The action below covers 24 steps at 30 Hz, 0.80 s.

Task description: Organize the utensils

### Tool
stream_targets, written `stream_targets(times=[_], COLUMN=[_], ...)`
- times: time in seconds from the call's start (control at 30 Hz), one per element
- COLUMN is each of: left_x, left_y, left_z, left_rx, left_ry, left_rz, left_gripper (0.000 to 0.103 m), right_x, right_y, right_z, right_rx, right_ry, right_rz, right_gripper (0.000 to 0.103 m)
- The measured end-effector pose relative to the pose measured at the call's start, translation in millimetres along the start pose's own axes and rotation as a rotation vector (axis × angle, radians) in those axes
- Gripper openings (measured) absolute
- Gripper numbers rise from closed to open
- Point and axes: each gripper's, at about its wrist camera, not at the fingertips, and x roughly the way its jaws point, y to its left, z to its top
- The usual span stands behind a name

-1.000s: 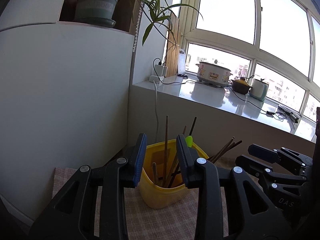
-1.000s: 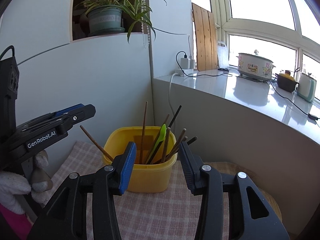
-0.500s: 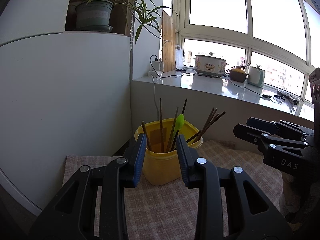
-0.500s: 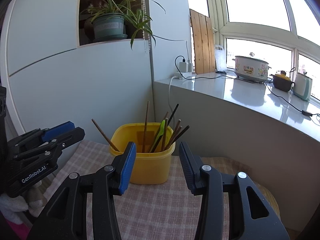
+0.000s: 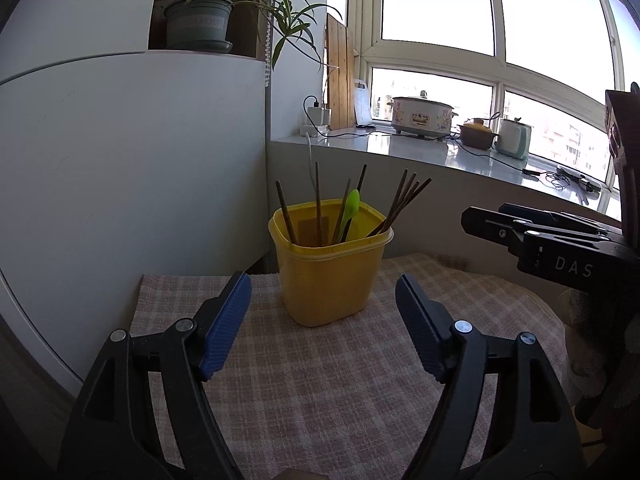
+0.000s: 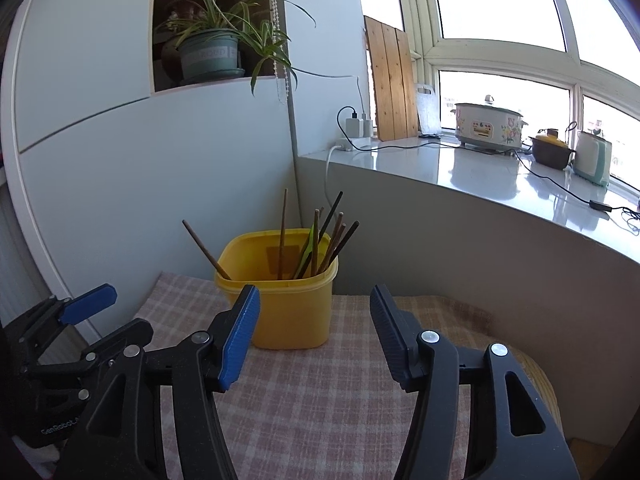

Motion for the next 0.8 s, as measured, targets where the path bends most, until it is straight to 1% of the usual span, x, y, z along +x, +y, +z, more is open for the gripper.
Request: stream_targets(times=[0.07, 0.1, 0.17, 0.23, 0.27, 0.4, 0.5, 0.57, 0.8], left_x=[-5, -8, -12, -16, -17, -21, -21, -21, -22], left_y=[-2, -2, -2, -2, -3, -5, -3, -2, -3], left_z=[-4, -5, -8, -10, -11, -16, -18, -20, -23], left_rx=[-0.001, -0.003, -0.009, -0.017, -0.017, -0.004, -0.023, -0.032, -0.026], left_ry=[-0.007, -0.01, -0.015, -0.016, -0.016, -0.011, 0.003, 0.009, 0.01], left_rz=[0.023, 0.033, 0.04, 0.049, 0.058, 0.113, 0.118, 0.134, 0.157], left_gripper=[0.088, 0.09, 0.097, 0.1, 0.102, 0.103, 0.103, 0.103, 0.103], right_x=[-2, -4, -7, -10, -11, -14, -16, -15, -13], right_y=[-2, -3, -5, -5, -6, -6, -7, -8, -11], right_z=[-4, -6, -10, -13, -14, -18, -20, -21, -24], right_rx=[0.014, 0.018, 0.024, 0.027, 0.028, 0.017, 0.021, 0.03, 0.04], right_ry=[0.004, 0.003, -0.001, -0.005, -0.007, -0.01, -0.011, -0.007, -0.001], right_rz=[-0.005, -0.01, -0.025, -0.033, -0.038, -0.06, -0.074, -0.079, -0.099], right_gripper=[0.065, 0.066, 0.069, 0.076, 0.077, 0.08, 0.081, 0.082, 0.083])
